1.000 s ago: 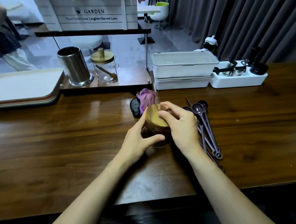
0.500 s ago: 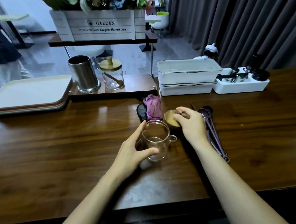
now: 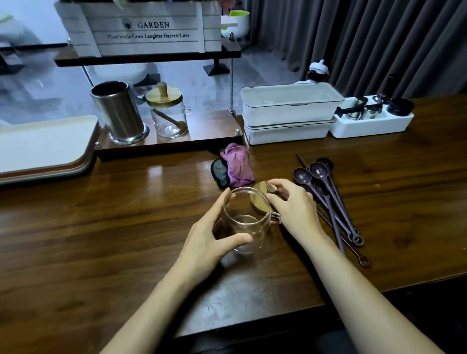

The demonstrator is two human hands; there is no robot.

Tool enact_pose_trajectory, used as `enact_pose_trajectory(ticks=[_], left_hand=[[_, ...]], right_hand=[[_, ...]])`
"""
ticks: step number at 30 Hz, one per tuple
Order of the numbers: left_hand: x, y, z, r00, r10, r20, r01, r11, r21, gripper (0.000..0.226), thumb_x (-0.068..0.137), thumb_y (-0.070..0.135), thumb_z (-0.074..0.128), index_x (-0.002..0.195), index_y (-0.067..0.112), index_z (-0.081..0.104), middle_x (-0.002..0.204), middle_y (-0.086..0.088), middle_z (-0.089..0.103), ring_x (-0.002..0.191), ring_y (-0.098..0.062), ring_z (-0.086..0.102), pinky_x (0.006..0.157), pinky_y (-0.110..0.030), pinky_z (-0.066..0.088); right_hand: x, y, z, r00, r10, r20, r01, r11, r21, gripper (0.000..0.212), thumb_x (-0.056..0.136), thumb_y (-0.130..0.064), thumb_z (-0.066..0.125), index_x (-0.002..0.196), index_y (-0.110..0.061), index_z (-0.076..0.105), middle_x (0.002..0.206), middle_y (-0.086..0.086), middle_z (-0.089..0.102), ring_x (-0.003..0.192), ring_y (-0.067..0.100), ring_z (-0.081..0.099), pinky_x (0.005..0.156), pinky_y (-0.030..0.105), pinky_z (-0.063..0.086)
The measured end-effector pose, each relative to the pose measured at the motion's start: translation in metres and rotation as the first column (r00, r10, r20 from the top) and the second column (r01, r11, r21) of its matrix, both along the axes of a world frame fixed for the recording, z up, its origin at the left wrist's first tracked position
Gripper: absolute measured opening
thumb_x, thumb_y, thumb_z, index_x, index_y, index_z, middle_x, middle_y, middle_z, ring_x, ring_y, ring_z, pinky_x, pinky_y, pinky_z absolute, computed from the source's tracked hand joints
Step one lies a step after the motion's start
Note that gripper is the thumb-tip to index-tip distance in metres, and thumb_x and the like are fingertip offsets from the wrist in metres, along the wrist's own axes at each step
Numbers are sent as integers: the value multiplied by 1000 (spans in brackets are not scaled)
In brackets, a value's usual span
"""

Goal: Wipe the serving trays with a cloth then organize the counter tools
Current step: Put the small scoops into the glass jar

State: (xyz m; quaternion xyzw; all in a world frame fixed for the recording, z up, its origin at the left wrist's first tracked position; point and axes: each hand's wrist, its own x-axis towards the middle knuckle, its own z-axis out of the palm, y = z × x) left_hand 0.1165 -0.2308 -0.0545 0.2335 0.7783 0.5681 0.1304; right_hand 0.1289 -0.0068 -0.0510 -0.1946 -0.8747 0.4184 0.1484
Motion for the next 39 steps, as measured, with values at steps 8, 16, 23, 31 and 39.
enact_pose_trajectory(ticks=[8,16,23,31,39], left_hand=[[5,19,7,999,-2,35,2,1000,4,102,67,39,87,154,49,35,144,26,55,139,2,46,122,-41,32],[19,34,10,997,41,71,-41,999,-4,103,76,8,87,158,38,32,146,19,56,139,-2,48,121,-34,33],[24,41,12,992,82,95,-82,997,-4,102,75,7,86,158,34,32,145,19,58,140,-2,48,115,-19,35],[25,40,11,993,89,82,-88,996,-20,101,74,9,85,157,34,33,145,17,58,139,-3,49,117,-24,35],[22,37,11,997,80,14,-79,996,-41,98,73,17,87,155,39,39,139,23,61,132,3,53,113,-28,37]], right_hand=[[-20,62,51,990,-77,-118,96,982,163,25,97,-37,62,118,-30,74,118,-8,73,111,13,63,101,30,44],[-82,131,36,975,-67,210,-1,951,309,33,97,-36,63,130,-39,65,122,0,72,124,30,56,105,44,32],[-100,142,23,925,-15,379,-119,937,327,42,91,-40,70,131,-47,61,123,-1,71,127,30,54,100,45,31],[-92,138,31,963,133,234,-203,931,303,22,98,-28,62,117,-39,62,101,-7,64,105,21,57,97,42,33],[-79,133,46,938,47,-342,-8,993,116,26,98,-19,55,102,-39,70,101,-1,63,93,18,63,86,42,54]])
